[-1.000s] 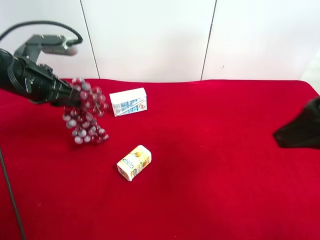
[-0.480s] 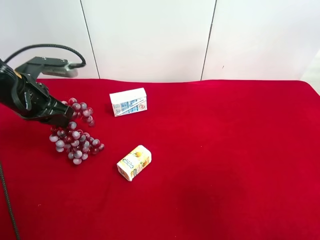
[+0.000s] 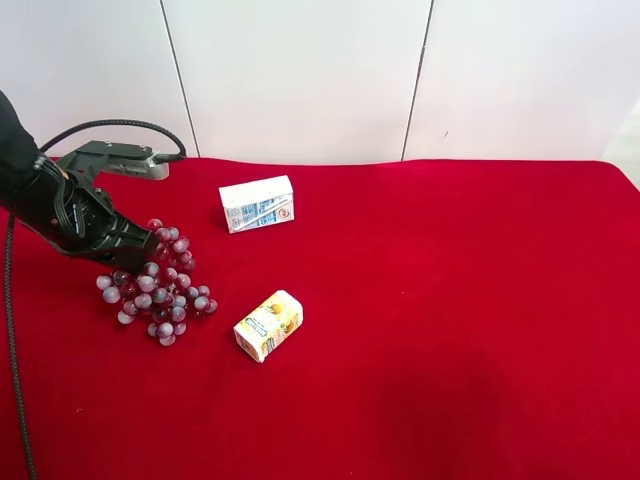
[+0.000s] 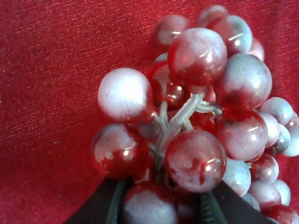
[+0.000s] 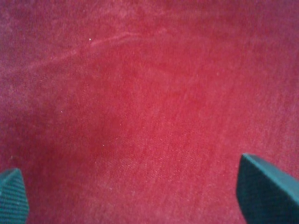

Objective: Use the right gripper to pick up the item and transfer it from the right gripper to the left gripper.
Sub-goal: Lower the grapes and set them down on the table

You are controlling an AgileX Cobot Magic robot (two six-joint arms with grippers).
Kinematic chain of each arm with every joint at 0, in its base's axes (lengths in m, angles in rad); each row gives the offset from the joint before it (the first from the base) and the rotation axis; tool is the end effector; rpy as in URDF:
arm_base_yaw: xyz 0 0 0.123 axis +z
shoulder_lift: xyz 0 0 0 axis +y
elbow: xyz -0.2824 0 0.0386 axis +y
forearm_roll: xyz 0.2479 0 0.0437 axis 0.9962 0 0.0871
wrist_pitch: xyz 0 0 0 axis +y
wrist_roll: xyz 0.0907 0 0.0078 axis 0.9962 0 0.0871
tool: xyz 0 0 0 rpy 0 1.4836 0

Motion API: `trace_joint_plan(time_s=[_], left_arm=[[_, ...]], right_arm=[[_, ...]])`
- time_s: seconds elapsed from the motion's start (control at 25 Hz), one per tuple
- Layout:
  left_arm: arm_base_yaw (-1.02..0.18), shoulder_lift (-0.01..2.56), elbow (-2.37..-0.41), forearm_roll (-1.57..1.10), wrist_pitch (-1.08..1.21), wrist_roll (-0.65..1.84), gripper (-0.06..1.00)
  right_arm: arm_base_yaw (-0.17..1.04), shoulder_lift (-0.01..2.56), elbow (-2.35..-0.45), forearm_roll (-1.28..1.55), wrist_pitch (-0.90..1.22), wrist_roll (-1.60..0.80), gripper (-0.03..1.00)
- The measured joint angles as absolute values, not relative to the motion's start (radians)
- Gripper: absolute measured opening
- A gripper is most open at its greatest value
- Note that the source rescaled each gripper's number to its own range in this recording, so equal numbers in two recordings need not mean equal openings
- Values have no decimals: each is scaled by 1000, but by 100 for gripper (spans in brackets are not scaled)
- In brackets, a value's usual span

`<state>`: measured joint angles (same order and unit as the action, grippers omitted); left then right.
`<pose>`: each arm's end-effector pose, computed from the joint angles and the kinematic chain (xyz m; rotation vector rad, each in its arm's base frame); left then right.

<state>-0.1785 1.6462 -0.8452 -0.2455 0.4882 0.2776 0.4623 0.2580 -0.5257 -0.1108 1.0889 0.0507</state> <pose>0.2906 -0.0630 0.1701 0.3586 2.7385 -0.1893 0.0323 0.0061 0.2795 -0.4789 2.2508 0.1248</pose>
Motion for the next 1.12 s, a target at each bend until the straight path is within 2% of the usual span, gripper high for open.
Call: trace_joint_plan(time_s=[0.36,0.6,0.8,0.84,0.92,1.0,1.12], left_arm=[[-178,1646,-845,-244,479,285,0],[-178,1646,-845,-241,441,294,0],[-178,1646,-845,-241,425,297,0],[-178,1646,-845,-241,421,297,4],[-178,1646,-845,-241,416,297,23],[-178,1646,-845,-241,398,297,52],[-178,1646,-845,-241,372,297,86]], right_arm=[[462,187,-482,-130,1066,82,87],[462,113,-482,-130,1066,82,79],[462,71,-482,-130,1066,82,77],[462,70,-482,-130,1066,82,77],[462,70,-482,-130,1066,82,77],[462,70,-482,-130,1066,82,77],[462,70,-482,-130,1066,82,77]])
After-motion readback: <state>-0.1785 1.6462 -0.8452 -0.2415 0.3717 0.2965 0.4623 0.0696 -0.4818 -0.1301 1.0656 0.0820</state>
